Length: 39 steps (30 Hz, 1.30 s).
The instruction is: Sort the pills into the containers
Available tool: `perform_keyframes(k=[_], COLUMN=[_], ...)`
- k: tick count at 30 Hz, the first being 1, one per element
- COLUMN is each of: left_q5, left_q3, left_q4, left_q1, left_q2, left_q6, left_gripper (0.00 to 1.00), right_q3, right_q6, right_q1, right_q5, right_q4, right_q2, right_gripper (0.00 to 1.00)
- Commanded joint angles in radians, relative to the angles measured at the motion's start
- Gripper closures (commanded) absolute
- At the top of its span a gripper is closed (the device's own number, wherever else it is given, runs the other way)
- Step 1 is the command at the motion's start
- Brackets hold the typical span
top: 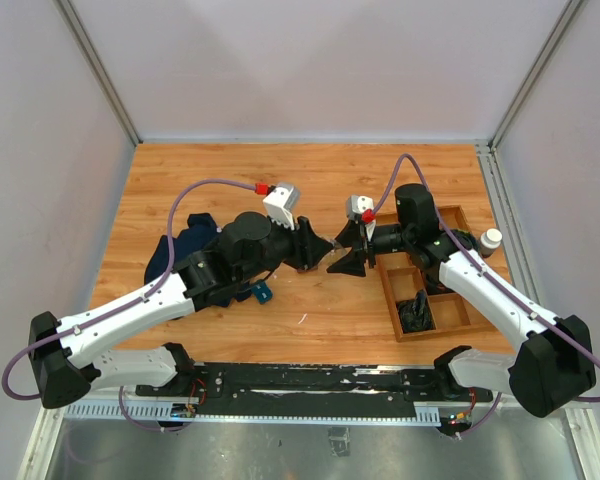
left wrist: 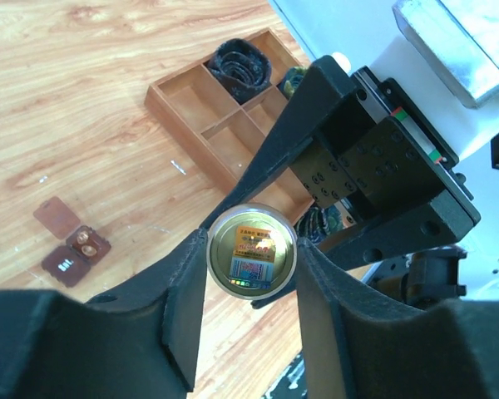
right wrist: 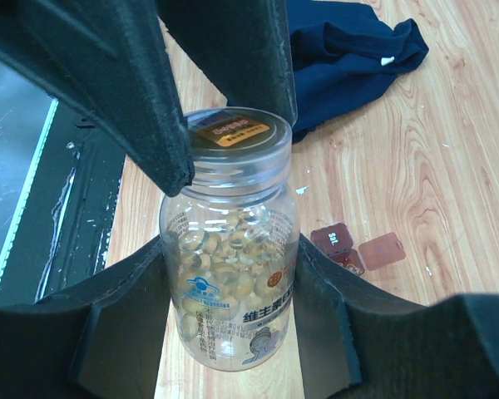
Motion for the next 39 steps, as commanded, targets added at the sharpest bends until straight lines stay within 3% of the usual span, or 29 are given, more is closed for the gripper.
perform_keyframes(k=[1, 5, 10, 17, 24, 26, 30, 33, 35, 39], left_q5=[0.035, 0.131, 0.472, 0.604, 0.705, 0.699, 0.626, 0.581, 0.557, 0.51], left_q3=[-0.019, -0.073, -0.168, -0.206, -0.202, -0.201, -0.222, -0.248, -0.266, -0.288], left_q4=[0.019, 0.073, 0.181, 0.212, 0.259, 0.277, 0.336, 0.379, 0.401, 0.408], left_q1=[-0.012, 0.01, 0.139, 0.158, 0.197, 0.2, 0.2, 0.2, 0.2, 0.2], left_q2=[-0.019, -0.045, -0.085, -0.095, -0.044, -0.048, -0.093, -0.146, -0.18, -0.245], left_q6=[0.033, 0.102, 0.222, 0.507, 0.549, 0.551, 0.491, 0.436, 0.408, 0.312], left_gripper=[0.7, 0.72, 0.71, 0.71, 0.68, 0.57, 0.24, 0.06, 0.01, 0.01], right_q3=[0.035, 0.034, 0.032, 0.033, 0.031, 0.031, 0.031, 0.031, 0.031, 0.03], right_q6=[-0.017, -0.016, -0.016, -0.017, -0.019, -0.021, -0.022, -0.022, -0.022, -0.023], right_q1=[-0.011, -0.011, -0.011, -0.011, -0.011, -0.011, -0.012, -0.011, -0.011, -0.01], right_q5=[-0.013, -0.02, -0.031, -0.041, -0.049, -0.05, -0.052, -0.051, -0.053, -0.053], right_q4=[0.004, 0.005, 0.008, 0.009, 0.009, 0.009, 0.008, 0.008, 0.008, 0.009], right_q2=[-0.008, -0.014, -0.02, -0.026, -0.035, -0.037, -0.04, -0.042, -0.042, -0.04], right_gripper=[0.99, 0.99, 0.99, 0.99, 0.99, 0.99, 0.99, 0.99, 0.99, 0.99])
